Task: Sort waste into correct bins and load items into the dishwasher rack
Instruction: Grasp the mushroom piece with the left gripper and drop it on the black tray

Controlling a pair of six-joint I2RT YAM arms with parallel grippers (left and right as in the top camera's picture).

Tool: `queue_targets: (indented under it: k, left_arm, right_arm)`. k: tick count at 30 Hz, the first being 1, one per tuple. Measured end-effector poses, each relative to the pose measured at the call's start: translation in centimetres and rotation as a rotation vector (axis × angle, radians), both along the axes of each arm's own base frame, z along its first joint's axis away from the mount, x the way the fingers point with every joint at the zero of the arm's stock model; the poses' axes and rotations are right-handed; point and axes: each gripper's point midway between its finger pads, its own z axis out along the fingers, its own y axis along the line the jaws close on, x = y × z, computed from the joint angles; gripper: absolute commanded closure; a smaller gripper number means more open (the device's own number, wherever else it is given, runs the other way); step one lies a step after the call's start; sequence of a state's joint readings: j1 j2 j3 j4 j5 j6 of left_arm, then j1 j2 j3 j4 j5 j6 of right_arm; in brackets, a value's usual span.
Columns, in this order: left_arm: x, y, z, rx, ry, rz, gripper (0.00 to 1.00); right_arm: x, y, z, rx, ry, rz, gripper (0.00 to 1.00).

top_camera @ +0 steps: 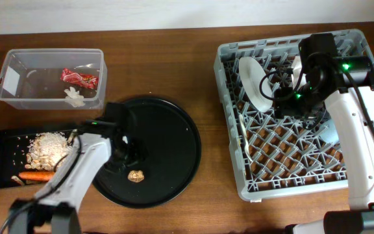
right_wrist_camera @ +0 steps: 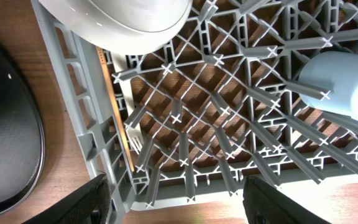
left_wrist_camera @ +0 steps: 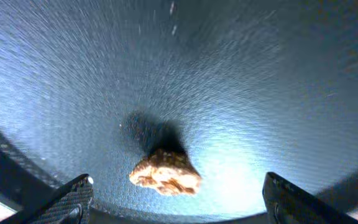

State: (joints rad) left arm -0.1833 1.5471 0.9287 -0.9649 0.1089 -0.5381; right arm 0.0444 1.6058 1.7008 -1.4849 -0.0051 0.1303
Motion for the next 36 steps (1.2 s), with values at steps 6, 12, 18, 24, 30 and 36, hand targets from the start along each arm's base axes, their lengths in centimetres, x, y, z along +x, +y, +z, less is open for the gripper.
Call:
queue_targets:
  k: [6, 12, 18, 24, 30, 36]
  left_arm:
    - [-1.3, -0.4, -3.3, 0.023, 0.115, -0.028, 0.25]
    - [-1.8, -0.7, -4.1, 0.038, 0.146, -0.055, 0.60]
    - [-1.9, -0.9, -4.0, 0.028, 0.152, -0.057, 0.70]
    - [-1.8, 0.3, -3.0, 0.051, 0.183, -0.023, 0.70]
    - [2.3, 6.5, 1.1, 0.122, 0.098, 0.160, 0.69]
    - [4.9, 17.2, 5.0, 0.175, -0.102, 0.480, 0.69]
  right_arm:
    - [0.0, 0.0, 0.0, 0.000, 0.000, 0.000, 0.29]
    - [0.0, 0.0, 0.0, 0.000, 0.000, 0.000, 0.29]
    - [0.0, 0.0, 0.0, 0.000, 0.000, 0.000, 0.29]
    - [-0.1, 0.0, 0.0, 0.000, 0.003, 0.000, 0.29]
    - [-0.1, 0.0, 0.0, 0.000, 0.003, -0.001, 0.29]
    - [-0.1, 0.0, 0.0, -0.001, 0.003, -0.001, 0.29]
